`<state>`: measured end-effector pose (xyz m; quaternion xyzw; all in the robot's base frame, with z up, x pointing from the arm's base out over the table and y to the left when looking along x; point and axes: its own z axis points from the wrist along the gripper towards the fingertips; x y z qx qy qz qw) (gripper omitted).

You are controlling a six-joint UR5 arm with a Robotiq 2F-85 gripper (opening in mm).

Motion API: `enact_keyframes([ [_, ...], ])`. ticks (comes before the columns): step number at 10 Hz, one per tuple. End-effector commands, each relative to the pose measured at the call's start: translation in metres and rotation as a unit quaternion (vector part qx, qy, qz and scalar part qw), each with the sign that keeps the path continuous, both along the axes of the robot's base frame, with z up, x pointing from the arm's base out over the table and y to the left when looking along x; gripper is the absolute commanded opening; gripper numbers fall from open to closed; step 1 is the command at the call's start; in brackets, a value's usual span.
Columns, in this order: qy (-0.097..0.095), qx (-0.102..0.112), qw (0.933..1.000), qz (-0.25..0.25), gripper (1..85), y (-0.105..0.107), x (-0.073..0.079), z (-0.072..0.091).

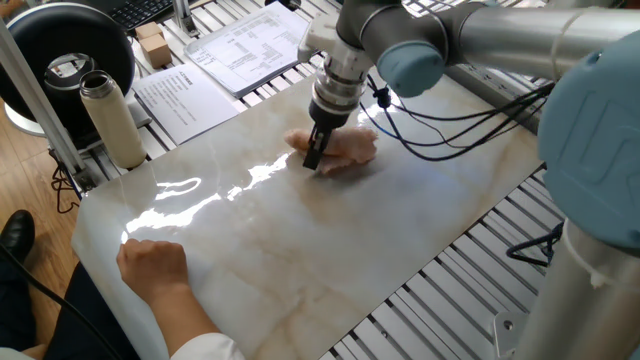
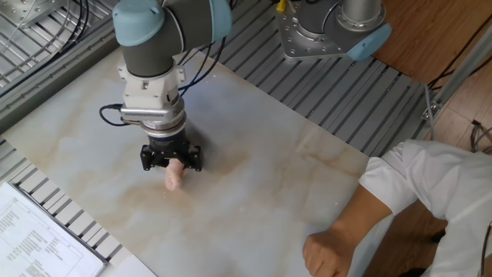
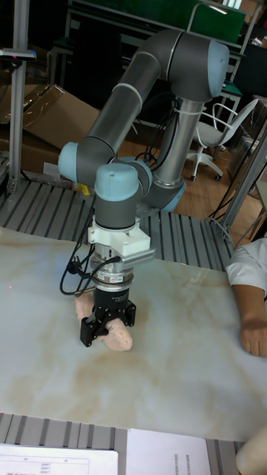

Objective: Clean the table with a cloth

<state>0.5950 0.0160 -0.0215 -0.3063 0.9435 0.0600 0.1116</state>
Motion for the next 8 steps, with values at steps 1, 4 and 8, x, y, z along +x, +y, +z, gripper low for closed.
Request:
enact_keyframes([
  [1, -0.004, 0.030, 0.9990, -0.032, 1.3, 0.035, -0.018, -0.013],
  [4, 0.017, 0.036, 0.9979, -0.051, 1.3, 0.034, -0.051, 0.010],
  [8, 0.026, 0.027, 0.9966, -0.073, 1.3, 0.039, -0.055, 0.027],
])
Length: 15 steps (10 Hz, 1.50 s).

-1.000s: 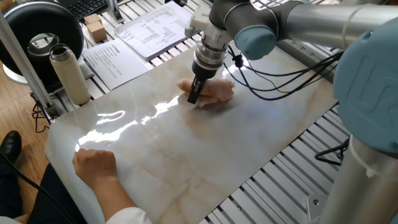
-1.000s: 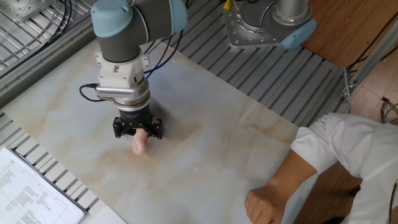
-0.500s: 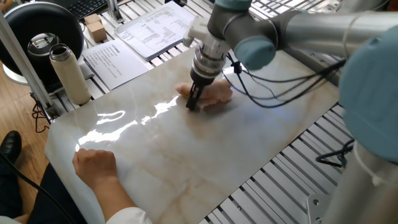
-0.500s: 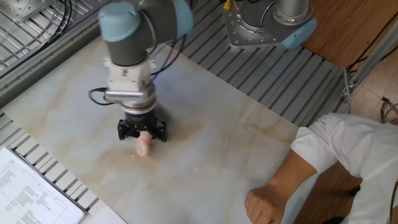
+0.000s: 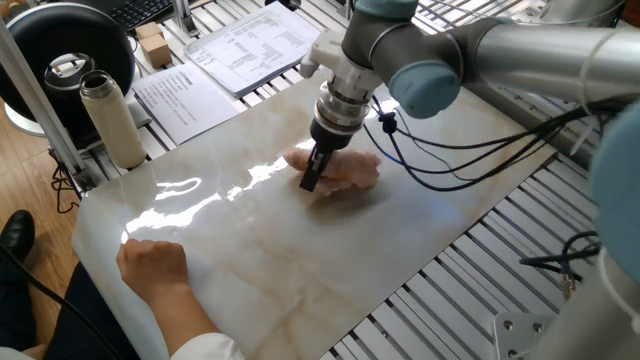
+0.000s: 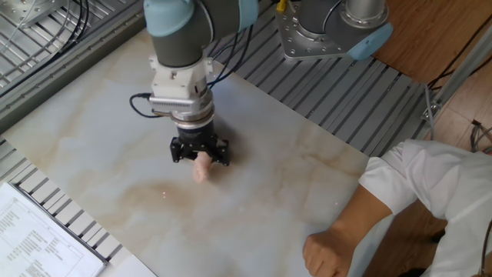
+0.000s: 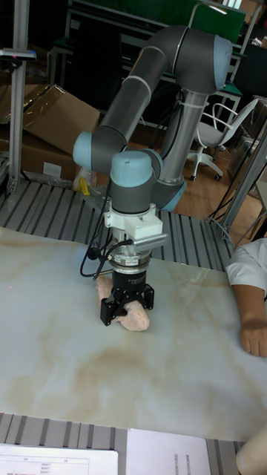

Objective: Clean the table with a cloth

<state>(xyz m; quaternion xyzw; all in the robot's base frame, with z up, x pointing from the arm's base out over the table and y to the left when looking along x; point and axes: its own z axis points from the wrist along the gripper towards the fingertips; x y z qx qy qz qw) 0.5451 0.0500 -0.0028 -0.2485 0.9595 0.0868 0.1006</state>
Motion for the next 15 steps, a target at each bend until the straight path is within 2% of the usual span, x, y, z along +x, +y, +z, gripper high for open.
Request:
enact_keyframes([
  [1, -0.004, -0.006, 1.0000, 0.005, 1.3, -0.002, 0.005, 0.005],
  [2, -0.011, -0.028, 0.9989, 0.035, 1.3, -0.020, 0.020, 0.002],
  [3, -0.013, -0.037, 0.9978, 0.054, 1.3, -0.034, 0.033, 0.002],
  [4, -0.015, -0.037, 0.9967, 0.071, 1.3, -0.045, 0.041, 0.002],
  [5, -0.023, -0.052, 0.9944, 0.089, 1.3, -0.061, 0.045, 0.001],
  [6, -0.037, -0.084, 0.9896, 0.111, 1.3, -0.076, 0.049, -0.001],
  [8, -0.038, -0.047, 0.9952, 0.077, 1.3, -0.053, 0.041, -0.007],
  [10, -0.036, -0.016, 0.9991, 0.016, 1.3, -0.039, 0.044, -0.006],
  [11, -0.035, -0.018, 0.9991, -0.013, 1.3, -0.043, 0.046, -0.006],
  [12, -0.035, -0.028, 0.9989, -0.015, 1.3, -0.049, 0.047, -0.007],
  [13, -0.037, -0.028, 0.9989, 0.009, 1.3, -0.062, 0.048, -0.005],
  [15, -0.048, -0.057, 0.9941, 0.079, 1.3, -0.112, 0.045, -0.006],
])
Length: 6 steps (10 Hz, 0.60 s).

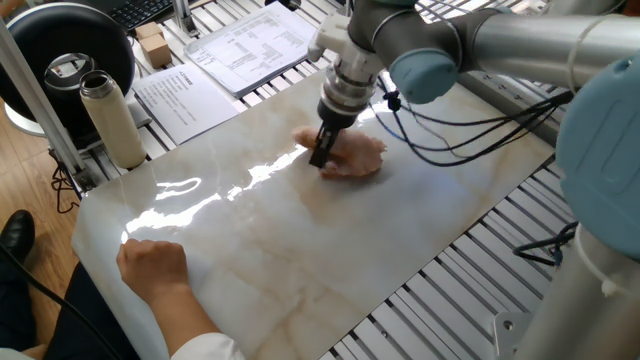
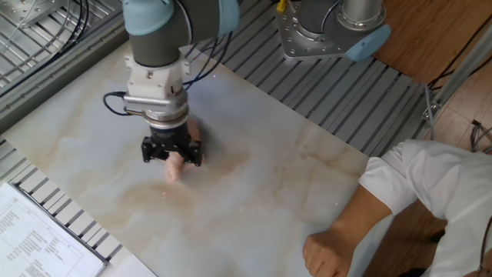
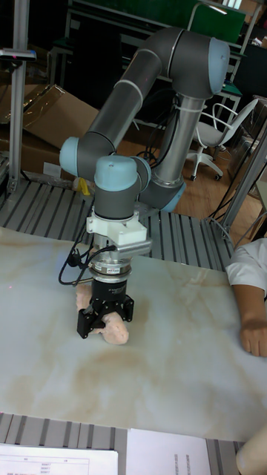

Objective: Clean the table with a cloth

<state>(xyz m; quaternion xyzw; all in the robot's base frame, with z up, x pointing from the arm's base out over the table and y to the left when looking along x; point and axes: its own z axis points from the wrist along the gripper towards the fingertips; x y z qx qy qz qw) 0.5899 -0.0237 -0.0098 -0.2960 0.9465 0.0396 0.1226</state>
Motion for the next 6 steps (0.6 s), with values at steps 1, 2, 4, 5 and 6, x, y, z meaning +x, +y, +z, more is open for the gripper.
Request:
enact_keyframes([
  [1, -0.009, -0.020, 0.9977, 0.064, 1.3, -0.057, -0.006, 0.003],
  [2, -0.004, -0.016, 0.9970, 0.075, 1.3, -0.067, -0.018, 0.006],
  [4, -0.004, 0.012, 0.9976, 0.068, 1.3, -0.062, -0.035, 0.004],
  [5, -0.002, 0.037, 0.9983, 0.045, 1.3, -0.047, -0.040, 0.000],
  [6, -0.002, 0.051, 0.9984, 0.025, 1.3, -0.030, -0.039, -0.004],
])
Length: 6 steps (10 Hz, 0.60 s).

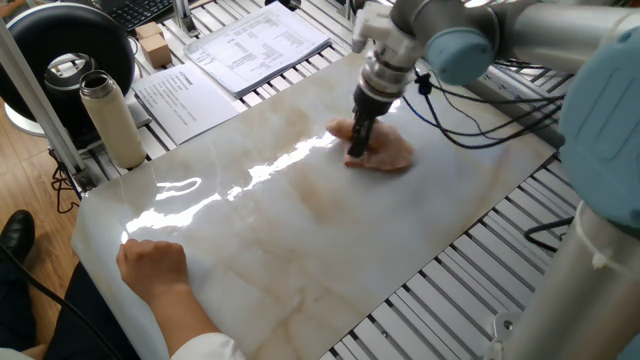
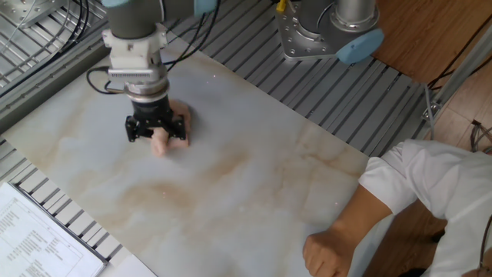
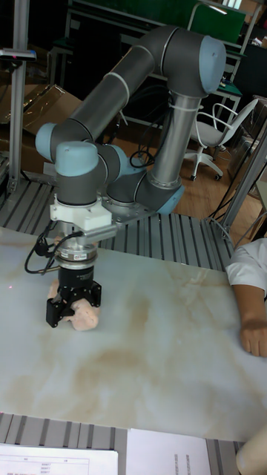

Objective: Clean the table with a cloth

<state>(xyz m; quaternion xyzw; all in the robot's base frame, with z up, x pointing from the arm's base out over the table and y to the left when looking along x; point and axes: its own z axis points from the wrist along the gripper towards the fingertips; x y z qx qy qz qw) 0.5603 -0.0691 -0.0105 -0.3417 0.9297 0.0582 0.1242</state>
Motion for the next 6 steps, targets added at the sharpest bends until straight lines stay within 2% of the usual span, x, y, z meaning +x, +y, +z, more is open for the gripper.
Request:
enact_keyframes([
  [1, 0.000, 0.041, 0.9982, -0.044, 1.3, 0.033, -0.009, -0.005],
  [4, 0.002, 0.022, 0.9952, -0.095, 1.3, 0.084, 0.002, 0.003],
  [6, 0.011, 0.019, 0.9935, -0.112, 1.3, 0.105, 0.008, 0.009],
])
